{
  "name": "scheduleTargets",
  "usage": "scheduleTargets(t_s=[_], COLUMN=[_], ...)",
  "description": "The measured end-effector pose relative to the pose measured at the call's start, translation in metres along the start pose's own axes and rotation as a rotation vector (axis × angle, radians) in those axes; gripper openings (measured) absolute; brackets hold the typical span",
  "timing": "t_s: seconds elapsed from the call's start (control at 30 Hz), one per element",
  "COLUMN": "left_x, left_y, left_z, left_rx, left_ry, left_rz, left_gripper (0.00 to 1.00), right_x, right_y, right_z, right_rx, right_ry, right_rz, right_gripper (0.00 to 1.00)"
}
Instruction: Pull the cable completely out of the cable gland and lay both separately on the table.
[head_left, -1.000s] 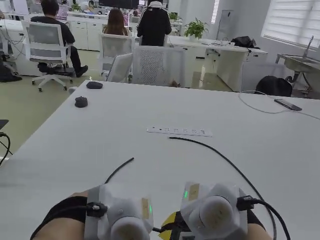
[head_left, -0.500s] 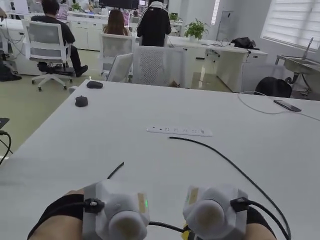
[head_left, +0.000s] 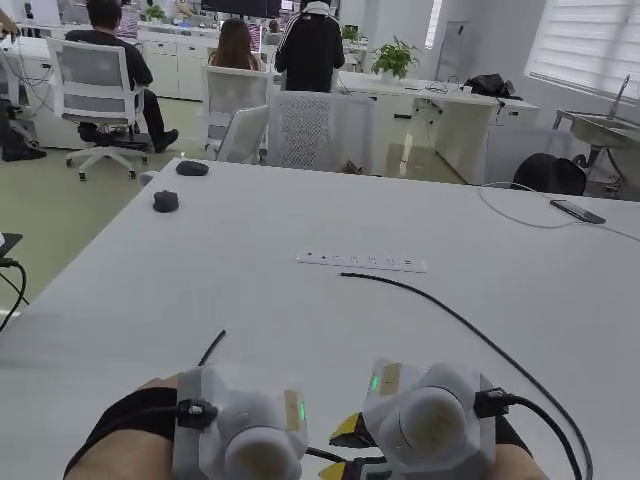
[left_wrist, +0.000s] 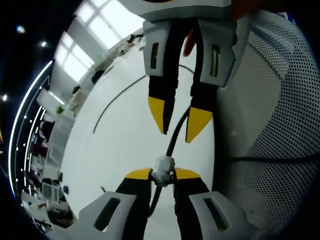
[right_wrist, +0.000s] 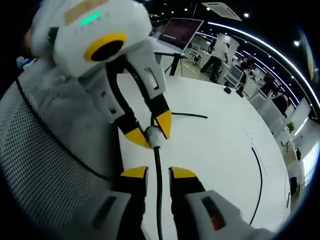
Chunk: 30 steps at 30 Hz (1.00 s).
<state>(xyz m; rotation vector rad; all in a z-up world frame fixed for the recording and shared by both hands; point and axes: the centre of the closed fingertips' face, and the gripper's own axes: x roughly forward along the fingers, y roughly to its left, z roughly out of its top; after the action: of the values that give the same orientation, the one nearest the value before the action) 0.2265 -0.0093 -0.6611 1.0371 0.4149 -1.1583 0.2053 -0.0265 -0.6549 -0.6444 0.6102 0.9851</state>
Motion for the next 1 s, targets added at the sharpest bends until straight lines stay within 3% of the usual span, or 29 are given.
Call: scheduleTargets(t_s=[0.1, 0.23, 0.37, 0.6, 0.67, 0.77, 0.9, 1.0], left_x=[-0.001, -0.001, -0.001, -0.002, -0.002, -0.001, -0.001, 0.0], left_y=[0.0, 0.003, 0.008, 0.009, 0.009, 0.007, 0.005, 0.001], left_z=[0.0, -0.002, -0.008, -0.011, -0.01, -0.011, -0.008, -0.003], left_rx=[-0.008, -0.018, -0.041, -0.053, -0.049, -0.034, -0.022, -0.01], left_ry=[-0.003, -0.003, 0.012, 0.021, 0.019, 0.027, 0.019, 0.005], left_rz=[0.0, 0.005, 0.016, 0.025, 0.024, 0.022, 0.016, 0.002], left_gripper=[0.17, 0.17, 0.17, 0.17, 0.17, 0.17, 0.17, 0.17], right_x=[0.002, 0.001, 0.0, -0.008, -0.007, -0.005, 0.002, 0.003], right_y=[0.005, -0.003, -0.011, -0.026, -0.025, -0.021, -0.009, -0.002], right_z=[-0.003, -0.009, -0.026, -0.073, -0.078, -0.071, -0.03, -0.009], right_rx=[0.012, 0.028, 0.032, 0.079, 0.105, 0.114, 0.102, 0.081], right_ry=[0.005, 0.026, 0.107, 0.315, 0.338, 0.302, 0.116, 0.029], right_rz=[0.033, -0.001, -0.037, -0.112, -0.104, -0.086, -0.02, 0.009], right_gripper=[0.05, 0.03, 0.03, 0.04, 0.11, 0.17, 0.23, 0.23])
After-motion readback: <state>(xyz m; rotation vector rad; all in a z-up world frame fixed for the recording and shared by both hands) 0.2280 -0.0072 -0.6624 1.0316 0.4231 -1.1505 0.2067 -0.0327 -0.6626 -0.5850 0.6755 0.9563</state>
